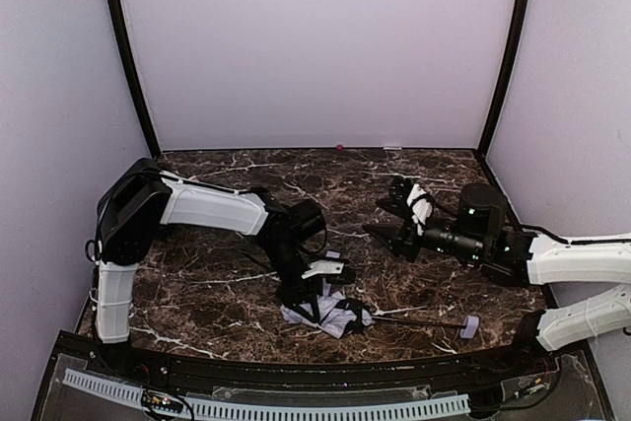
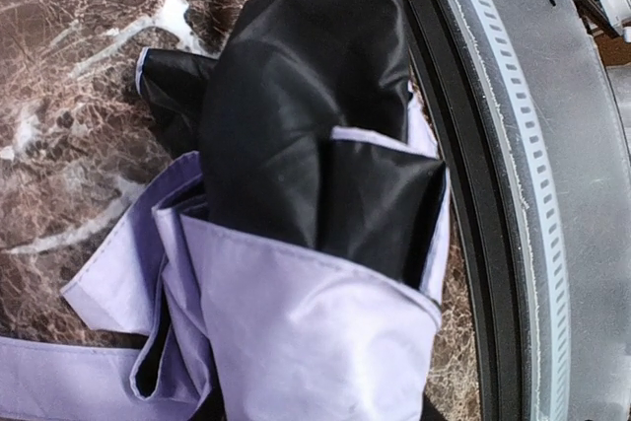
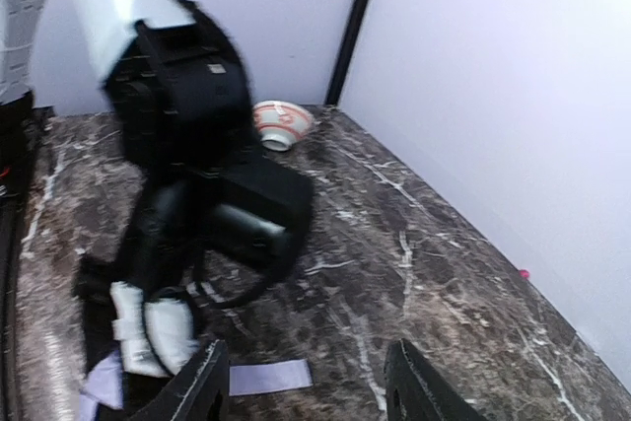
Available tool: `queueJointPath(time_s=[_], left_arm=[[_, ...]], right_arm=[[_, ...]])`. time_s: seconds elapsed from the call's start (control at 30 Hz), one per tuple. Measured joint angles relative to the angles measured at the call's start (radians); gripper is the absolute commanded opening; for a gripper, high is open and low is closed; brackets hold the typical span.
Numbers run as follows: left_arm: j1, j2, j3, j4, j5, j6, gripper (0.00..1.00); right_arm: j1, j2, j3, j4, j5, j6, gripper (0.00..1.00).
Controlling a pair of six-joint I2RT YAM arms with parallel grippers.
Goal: Put away the umbrella
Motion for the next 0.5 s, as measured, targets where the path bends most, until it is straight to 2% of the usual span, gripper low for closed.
queueJointPath(time_s=[0.13, 0.23, 0.27, 0.37, 0.5], left_arm=[[0.010, 0.022, 0.012, -0.039, 0.046, -0.002, 0.00], [0.014, 0.032, 0.016, -0.060, 0.073, -0.005, 0.00], [0.016, 0.035, 0.017, -0.066, 0.080, -0.005, 0.00], [0.017, 0.040, 0.018, -0.080, 0.095, -0.007, 0.00], [0.018, 0.046, 0.018, -0.091, 0.108, -0.010, 0.00]], right_arm=[[0.187, -0.109, -0.046, -0.122, 0.053, -0.002, 0.59], [0.323, -0.125, -0.069, -0.211, 0.117, -0.017, 0.68], [0.368, -0.111, -0.069, -0.236, 0.146, -0.029, 0.78], [0.440, -0.021, -0.061, -0.272, 0.192, -0.052, 0.91], [0.474, 0.173, -0.006, -0.309, 0.249, -0.073, 0.94]])
